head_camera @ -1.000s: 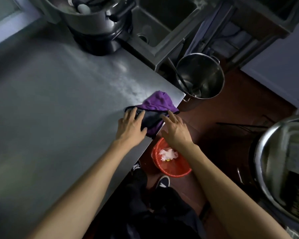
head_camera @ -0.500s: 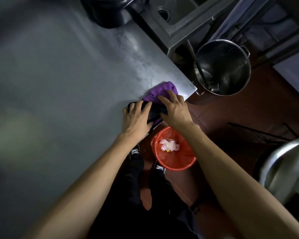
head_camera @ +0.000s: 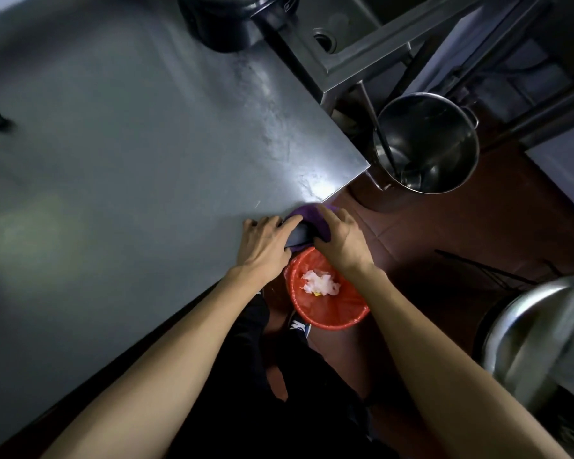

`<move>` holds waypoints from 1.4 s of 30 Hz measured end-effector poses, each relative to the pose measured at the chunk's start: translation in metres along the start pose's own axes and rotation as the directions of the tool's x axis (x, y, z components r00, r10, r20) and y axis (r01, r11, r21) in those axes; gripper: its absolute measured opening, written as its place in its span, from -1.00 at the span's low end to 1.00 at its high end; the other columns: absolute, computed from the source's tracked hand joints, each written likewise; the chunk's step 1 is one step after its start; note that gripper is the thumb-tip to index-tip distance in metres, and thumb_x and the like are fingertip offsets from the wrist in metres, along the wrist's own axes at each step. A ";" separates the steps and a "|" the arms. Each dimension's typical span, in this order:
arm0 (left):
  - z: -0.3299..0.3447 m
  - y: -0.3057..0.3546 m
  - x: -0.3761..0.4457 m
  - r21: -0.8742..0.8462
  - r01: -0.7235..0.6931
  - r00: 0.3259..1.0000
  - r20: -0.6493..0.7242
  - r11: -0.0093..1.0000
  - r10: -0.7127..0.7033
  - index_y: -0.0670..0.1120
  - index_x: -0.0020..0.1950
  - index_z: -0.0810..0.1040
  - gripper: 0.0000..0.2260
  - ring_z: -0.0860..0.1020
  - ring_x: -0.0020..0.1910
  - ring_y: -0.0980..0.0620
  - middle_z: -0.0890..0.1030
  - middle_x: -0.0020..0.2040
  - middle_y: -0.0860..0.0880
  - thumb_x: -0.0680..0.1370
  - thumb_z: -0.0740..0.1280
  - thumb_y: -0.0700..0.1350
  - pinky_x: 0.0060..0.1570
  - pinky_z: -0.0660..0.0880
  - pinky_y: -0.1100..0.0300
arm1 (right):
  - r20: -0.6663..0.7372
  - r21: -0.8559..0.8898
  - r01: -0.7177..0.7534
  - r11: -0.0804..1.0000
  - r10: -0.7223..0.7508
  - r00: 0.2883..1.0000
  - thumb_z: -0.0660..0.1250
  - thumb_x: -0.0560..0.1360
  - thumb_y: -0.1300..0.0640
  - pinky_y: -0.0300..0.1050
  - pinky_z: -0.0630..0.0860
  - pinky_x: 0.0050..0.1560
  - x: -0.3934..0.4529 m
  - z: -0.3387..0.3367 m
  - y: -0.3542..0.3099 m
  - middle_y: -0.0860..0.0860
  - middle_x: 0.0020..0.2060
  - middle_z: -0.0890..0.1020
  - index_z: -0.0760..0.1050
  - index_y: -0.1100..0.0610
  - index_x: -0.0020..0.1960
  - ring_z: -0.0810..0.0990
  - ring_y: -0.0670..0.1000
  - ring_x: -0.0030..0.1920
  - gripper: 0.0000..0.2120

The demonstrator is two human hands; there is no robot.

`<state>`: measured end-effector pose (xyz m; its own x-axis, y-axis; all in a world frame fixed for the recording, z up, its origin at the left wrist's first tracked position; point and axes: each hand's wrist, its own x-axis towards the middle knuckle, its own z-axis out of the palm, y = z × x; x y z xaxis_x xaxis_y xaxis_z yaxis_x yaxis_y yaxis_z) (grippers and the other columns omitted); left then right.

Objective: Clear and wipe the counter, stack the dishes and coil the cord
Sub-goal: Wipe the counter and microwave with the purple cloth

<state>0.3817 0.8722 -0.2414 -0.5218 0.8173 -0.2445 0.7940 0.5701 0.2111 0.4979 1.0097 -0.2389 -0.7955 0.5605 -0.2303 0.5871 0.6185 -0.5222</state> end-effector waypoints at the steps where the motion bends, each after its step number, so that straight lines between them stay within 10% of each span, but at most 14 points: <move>1: -0.001 0.002 -0.007 -0.003 -0.003 1.000 -0.010 1.000 0.003 0.15 0.52 0.30 -0.39 0.54 0.16 -0.09 0.57 0.15 -0.01 0.49 0.37 -0.06 0.15 0.34 -0.04 | -0.007 -0.007 0.012 1.000 -0.012 1.000 0.44 0.39 0.23 0.02 0.51 0.02 -0.009 0.000 0.001 0.21 0.08 0.54 0.42 0.11 0.44 0.54 0.28 0.09 -0.38; 17: -0.064 -0.042 -0.148 -0.072 0.189 0.896 -0.395 0.979 -0.202 0.07 0.36 0.54 -0.47 0.59 0.03 -0.09 0.61 0.08 0.01 0.39 0.50 -0.10 0.05 0.44 -0.07 | -0.131 0.053 0.409 0.911 -0.400 0.907 0.45 0.43 0.23 -0.05 0.50 -0.07 -0.070 -0.007 -0.105 0.10 0.01 0.49 0.53 0.13 0.35 0.55 0.17 0.00 -0.52; 42: -0.058 -0.283 -0.509 -0.290 0.589 0.579 -0.498 0.754 -0.645 0.06 0.36 0.53 -0.50 0.57 0.03 -0.11 0.61 0.10 -0.03 0.43 0.50 -0.12 0.08 0.47 -0.08 | 0.044 0.112 0.833 0.542 -0.840 0.541 0.45 0.49 0.25 -0.13 0.50 -0.04 -0.231 0.199 -0.438 0.11 0.03 0.53 0.58 0.20 0.27 0.59 0.12 -0.03 -0.64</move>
<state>0.4042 0.2997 -0.1223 -0.9698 0.1479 0.1940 0.2006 0.9359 0.2896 0.3946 0.5003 -0.1204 -0.9301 -0.2407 0.2775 -0.3608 0.7408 -0.5666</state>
